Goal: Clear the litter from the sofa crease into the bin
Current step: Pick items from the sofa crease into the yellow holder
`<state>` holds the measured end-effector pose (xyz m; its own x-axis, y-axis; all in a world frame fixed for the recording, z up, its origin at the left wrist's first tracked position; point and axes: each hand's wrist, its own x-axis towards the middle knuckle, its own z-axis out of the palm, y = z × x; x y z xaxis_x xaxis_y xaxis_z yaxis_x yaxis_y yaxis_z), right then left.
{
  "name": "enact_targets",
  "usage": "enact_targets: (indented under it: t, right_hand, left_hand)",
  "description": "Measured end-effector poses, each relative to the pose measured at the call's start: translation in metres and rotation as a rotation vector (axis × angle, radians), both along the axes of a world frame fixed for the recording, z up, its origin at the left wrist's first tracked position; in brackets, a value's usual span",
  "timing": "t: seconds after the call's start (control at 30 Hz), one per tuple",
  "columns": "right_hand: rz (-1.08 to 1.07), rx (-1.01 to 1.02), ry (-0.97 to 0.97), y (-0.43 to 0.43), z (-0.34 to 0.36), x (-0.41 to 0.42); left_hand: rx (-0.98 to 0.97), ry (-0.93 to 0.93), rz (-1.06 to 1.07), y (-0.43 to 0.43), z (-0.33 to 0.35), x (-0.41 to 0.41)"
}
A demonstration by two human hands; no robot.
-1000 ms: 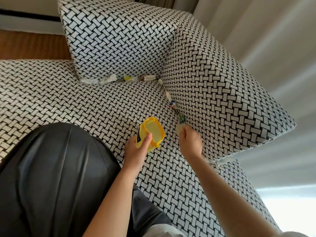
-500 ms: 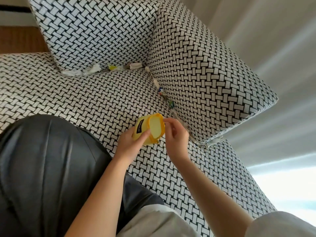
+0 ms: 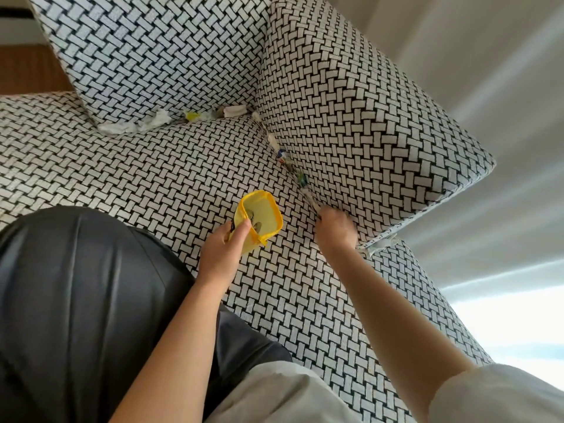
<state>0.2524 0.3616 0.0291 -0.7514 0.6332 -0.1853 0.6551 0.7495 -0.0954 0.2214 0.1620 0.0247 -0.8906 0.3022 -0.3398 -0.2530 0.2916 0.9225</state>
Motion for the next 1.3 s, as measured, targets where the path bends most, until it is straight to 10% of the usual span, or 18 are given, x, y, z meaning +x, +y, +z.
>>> enact_targets:
  t: [0.9, 1.0, 1.3]
  right_hand:
    - [0.023, 0.212, -0.172, -0.01, 0.008, -0.049]
    - [0.009, 0.182, -0.013, -0.009, 0.003, -0.038]
    - [-0.048, -0.735, 0.821, -0.055, 0.041, -0.007]
  left_hand:
    - [0.172, -0.165, 0.02, 0.001, -0.01, -0.009]
    - [0.183, -0.183, 0.028, 0.001, -0.01, -0.009]
    - [0.151, -0.19, 0.047, -0.001, -0.002, -0.006]
